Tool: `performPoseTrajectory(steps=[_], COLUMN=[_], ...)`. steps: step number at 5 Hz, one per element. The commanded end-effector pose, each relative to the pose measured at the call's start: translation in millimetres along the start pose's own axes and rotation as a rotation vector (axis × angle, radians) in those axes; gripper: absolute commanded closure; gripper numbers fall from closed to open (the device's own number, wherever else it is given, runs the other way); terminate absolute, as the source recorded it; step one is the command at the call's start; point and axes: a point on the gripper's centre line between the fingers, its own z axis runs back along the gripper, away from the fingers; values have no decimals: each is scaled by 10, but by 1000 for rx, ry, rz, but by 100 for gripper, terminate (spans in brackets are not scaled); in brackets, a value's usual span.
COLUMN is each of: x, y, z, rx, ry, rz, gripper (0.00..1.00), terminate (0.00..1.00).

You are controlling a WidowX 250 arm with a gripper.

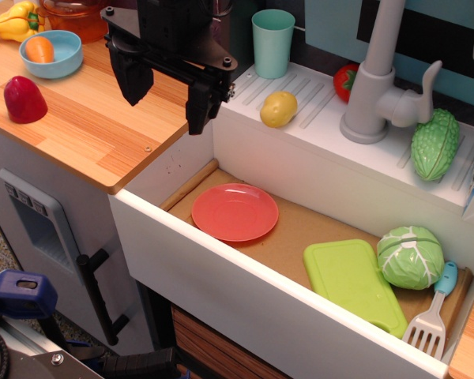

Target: Put potato on plate

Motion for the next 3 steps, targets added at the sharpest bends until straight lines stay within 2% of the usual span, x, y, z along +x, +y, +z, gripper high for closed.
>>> performPoseTrajectory(steps=[1, 2, 3], x=[0, 247, 649], y=[0, -25, -78], z=[0, -107, -270], rx=[0, 0, -9], ry=[0, -40, -99], rz=[0, -16, -51], gripper=[0, 0, 0], terminate=[0, 0, 0])
